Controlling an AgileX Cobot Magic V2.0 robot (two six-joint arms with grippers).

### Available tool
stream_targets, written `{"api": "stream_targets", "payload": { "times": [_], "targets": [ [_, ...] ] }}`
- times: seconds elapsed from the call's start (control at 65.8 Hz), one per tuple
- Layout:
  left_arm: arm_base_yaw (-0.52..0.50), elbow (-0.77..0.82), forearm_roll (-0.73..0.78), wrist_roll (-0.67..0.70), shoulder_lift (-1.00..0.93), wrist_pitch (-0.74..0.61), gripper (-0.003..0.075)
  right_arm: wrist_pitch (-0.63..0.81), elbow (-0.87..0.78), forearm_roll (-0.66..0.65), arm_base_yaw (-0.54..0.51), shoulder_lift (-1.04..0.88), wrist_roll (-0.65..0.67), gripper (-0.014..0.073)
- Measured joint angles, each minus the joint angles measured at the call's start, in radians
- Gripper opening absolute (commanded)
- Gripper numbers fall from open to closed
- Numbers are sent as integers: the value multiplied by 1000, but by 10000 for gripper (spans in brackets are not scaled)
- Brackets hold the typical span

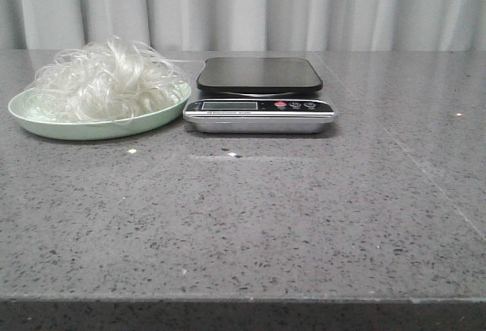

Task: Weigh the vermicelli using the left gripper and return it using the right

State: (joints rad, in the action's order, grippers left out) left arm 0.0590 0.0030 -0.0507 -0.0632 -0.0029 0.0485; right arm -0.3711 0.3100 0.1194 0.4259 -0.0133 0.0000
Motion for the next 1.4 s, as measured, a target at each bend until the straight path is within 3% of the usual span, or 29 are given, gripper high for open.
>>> {"api": "stream_targets", "payload": {
  "times": [0.517,0.821,0.927,1.14,1.398],
  "targets": [
    [0,0,1,0,0,0,127,8,0,-26,-17,0,0,167],
    [0,0,1,0,0,0,127,93,-129,-60,-300,0,0,167],
    [0,0,1,0,0,0,127,193,-223,-60,-397,0,0,167],
    [0,0,1,0,0,0,127,415,-334,-60,-422,0,0,167],
    [0,0,1,0,0,0,127,442,-337,-60,-422,0,0,167]
  ]
}}
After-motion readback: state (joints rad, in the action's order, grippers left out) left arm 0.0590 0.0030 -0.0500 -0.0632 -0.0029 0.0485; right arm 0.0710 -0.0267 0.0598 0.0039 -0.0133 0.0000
